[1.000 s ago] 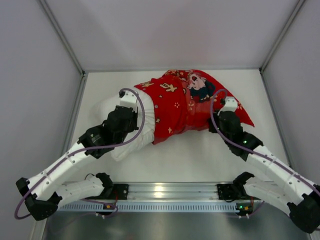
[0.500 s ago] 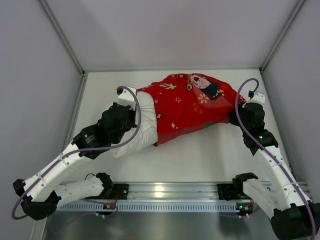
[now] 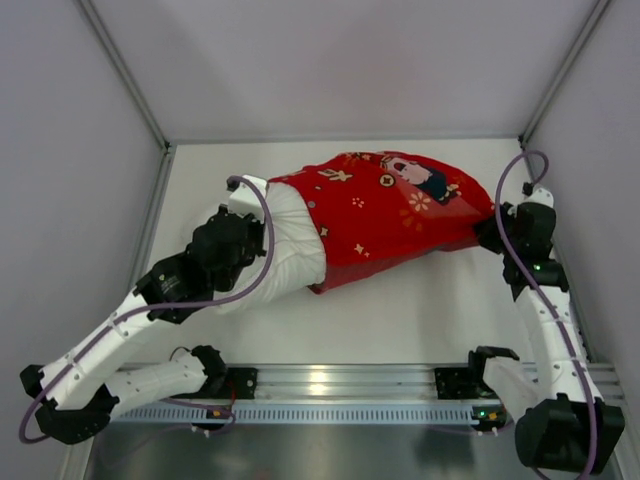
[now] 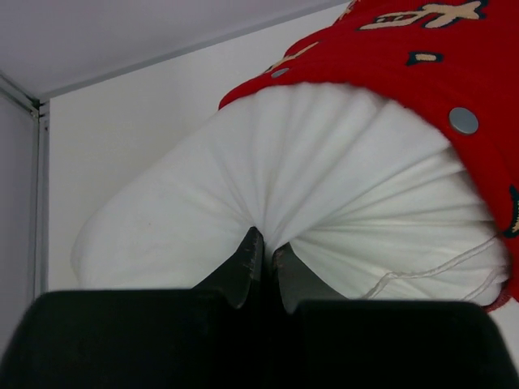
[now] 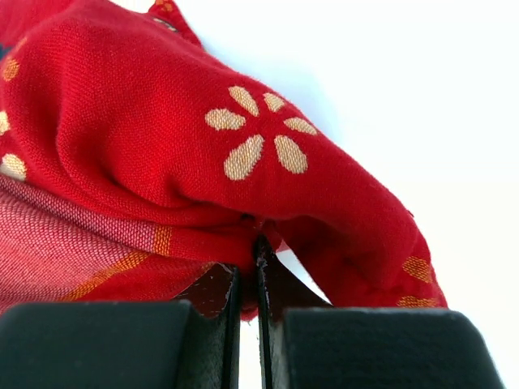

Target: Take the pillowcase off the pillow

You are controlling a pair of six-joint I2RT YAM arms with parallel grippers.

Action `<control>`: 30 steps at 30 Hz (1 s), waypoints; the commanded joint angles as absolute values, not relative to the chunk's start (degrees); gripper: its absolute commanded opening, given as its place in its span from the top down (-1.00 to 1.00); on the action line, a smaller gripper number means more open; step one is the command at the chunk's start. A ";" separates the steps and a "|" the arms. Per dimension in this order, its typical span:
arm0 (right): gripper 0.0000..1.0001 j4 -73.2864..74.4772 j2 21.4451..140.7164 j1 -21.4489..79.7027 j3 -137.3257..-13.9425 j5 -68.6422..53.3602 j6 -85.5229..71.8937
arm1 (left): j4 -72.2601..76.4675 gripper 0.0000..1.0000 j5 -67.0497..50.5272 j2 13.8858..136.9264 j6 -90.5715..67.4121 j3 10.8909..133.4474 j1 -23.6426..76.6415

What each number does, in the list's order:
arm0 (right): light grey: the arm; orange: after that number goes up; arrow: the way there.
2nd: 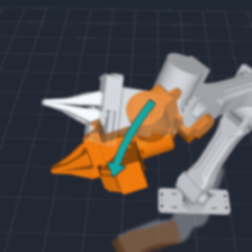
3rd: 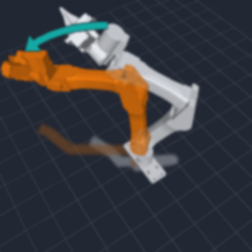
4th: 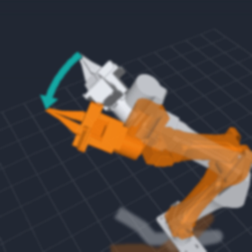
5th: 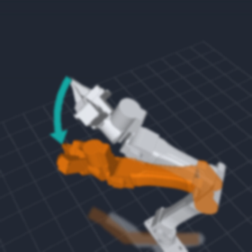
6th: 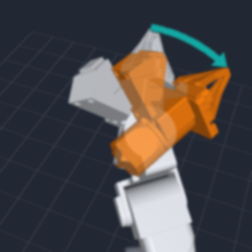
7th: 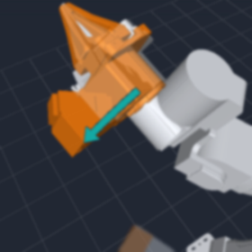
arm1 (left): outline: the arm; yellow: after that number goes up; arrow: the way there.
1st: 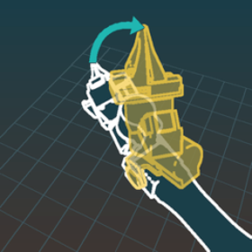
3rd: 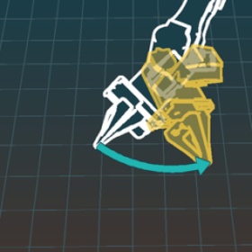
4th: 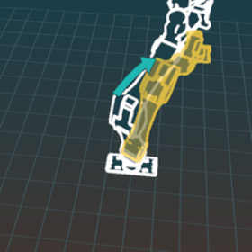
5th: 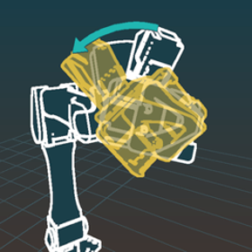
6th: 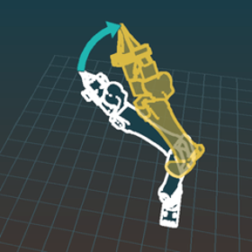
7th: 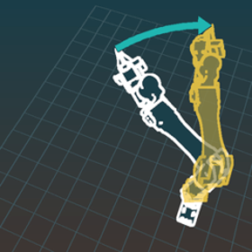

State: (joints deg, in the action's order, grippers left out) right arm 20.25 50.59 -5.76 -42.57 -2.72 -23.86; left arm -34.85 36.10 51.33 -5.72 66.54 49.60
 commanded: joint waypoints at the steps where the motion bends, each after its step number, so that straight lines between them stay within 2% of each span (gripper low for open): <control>1: 1.00 21.53 51.77 -13.53 -45.44 10.55 -22.24 | -28.21 1.00 61.96 42.63 1.31 75.06 47.11; 23: 1.00 21.80 57.04 -23.91 -52.82 4.92 -25.40 | -21.62 1.00 73.03 34.81 20.20 83.67 49.30; 30: 1.00 21.88 59.59 -26.98 -55.11 5.28 -26.19 | -12.23 1.00 78.13 30.95 31.89 85.25 53.25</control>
